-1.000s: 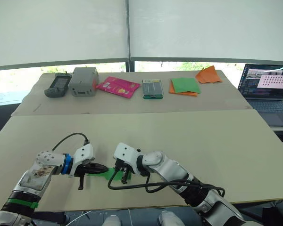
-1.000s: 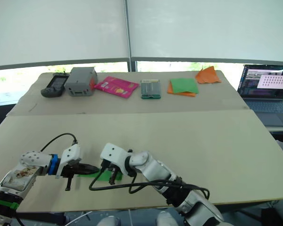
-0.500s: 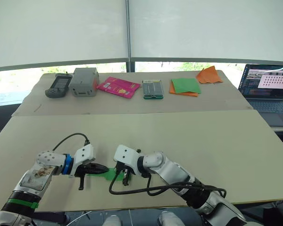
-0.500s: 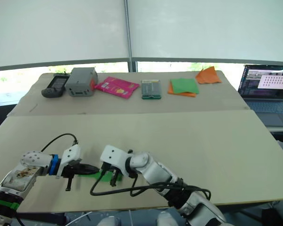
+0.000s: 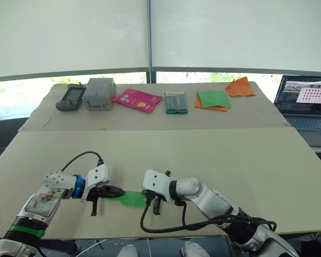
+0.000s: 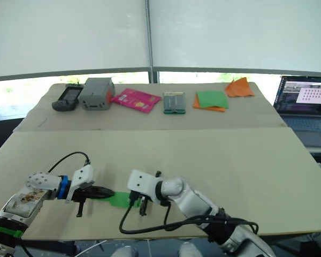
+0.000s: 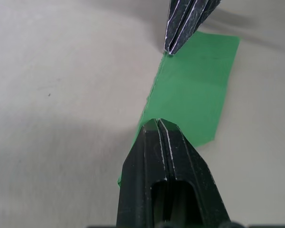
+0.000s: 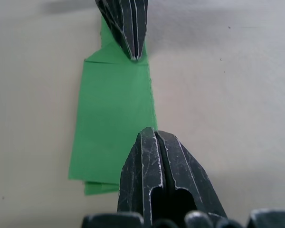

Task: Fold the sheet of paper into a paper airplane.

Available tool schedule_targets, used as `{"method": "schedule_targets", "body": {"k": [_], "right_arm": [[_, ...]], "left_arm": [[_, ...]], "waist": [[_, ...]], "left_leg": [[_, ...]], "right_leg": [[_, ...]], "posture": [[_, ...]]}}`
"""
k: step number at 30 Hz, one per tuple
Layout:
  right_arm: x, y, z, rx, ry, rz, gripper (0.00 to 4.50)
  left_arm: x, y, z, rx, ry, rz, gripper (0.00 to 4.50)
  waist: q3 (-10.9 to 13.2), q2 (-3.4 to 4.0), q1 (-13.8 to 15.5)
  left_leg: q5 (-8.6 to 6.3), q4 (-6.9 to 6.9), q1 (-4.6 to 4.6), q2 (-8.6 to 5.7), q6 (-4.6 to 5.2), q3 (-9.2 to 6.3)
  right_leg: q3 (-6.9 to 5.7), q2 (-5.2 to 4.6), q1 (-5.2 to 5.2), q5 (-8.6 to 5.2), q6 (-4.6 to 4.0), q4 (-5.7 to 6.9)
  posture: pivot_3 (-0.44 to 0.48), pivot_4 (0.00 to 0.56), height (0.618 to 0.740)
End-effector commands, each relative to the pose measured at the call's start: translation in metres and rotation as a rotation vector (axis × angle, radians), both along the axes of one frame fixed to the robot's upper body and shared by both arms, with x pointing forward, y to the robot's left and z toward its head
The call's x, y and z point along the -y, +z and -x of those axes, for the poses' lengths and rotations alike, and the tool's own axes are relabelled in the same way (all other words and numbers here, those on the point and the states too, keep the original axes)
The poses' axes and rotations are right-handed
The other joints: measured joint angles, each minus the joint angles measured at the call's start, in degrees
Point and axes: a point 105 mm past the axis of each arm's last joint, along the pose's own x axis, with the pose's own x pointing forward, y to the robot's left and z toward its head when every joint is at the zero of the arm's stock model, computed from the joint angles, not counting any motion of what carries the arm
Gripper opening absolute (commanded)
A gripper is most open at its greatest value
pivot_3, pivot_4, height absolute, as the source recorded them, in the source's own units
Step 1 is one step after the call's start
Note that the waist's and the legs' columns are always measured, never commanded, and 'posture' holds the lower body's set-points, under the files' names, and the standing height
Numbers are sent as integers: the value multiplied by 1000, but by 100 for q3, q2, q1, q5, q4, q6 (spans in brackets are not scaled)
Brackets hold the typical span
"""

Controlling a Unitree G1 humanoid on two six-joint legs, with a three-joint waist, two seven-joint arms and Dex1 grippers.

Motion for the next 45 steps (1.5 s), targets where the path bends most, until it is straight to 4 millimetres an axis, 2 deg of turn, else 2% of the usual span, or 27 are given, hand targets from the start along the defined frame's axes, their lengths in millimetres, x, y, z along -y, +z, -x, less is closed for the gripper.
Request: {"method": "schedule_targets", "body": {"k": [1,14,27,34,35,38,41,45], "right_arm": [[45,-62,16,-153,-78,228,47],[67,-67,28,-201,-129,239,47],[85,-58,29,-217,-185,228,47],[69,-29,21,-165,-174,125,47],[65,-22,20,-150,-170,89,47],[52,16,13,-13,-120,-79,47],[55,42,14,102,-118,-166,47],[64,61,25,179,-110,-226,47]], "left_arm": [[-15,-22,7,-78,54,-82,0],[-14,-22,5,-71,47,-89,0],[-13,-24,5,-66,41,-91,0],[-11,-25,5,-66,37,-89,0],[-11,-25,4,-64,37,-88,0],[-8,-21,2,-48,42,-70,0],[-2,-6,-3,-33,60,-2,0],[4,26,-10,-11,117,141,0]], "waist": [[-9,-4,20],[-37,10,202],[-38,-2,292],[-32,-6,259],[-28,-7,253],[-21,-9,253],[25,-10,245],[66,-34,194]], "left_leg": [[-4,2,0,0,-7,0],[-18,8,-12,-6,-29,9],[-20,18,-27,-17,-33,10],[-32,21,-20,-11,-52,9],[-32,24,-20,-11,-53,9],[-32,25,-22,-11,-53,9],[-32,24,-25,-11,-53,9],[-30,24,-49,-8,-51,5]], "right_leg": [[0,-1,1,0,0,0],[2,-11,21,-5,7,-64],[5,-21,21,-8,12,-77],[2,-18,17,-8,12,-73],[2,-18,17,-8,12,-73],[2,-18,17,-8,13,-73],[1,-17,12,-8,13,-72],[2,-11,-6,-6,16,-72]], "posture": [[0,150,740],[0,150,740],[0,150,740],[0,150,740],[0,150,740],[0,150,740],[0,150,740],[0,150,740]]}}
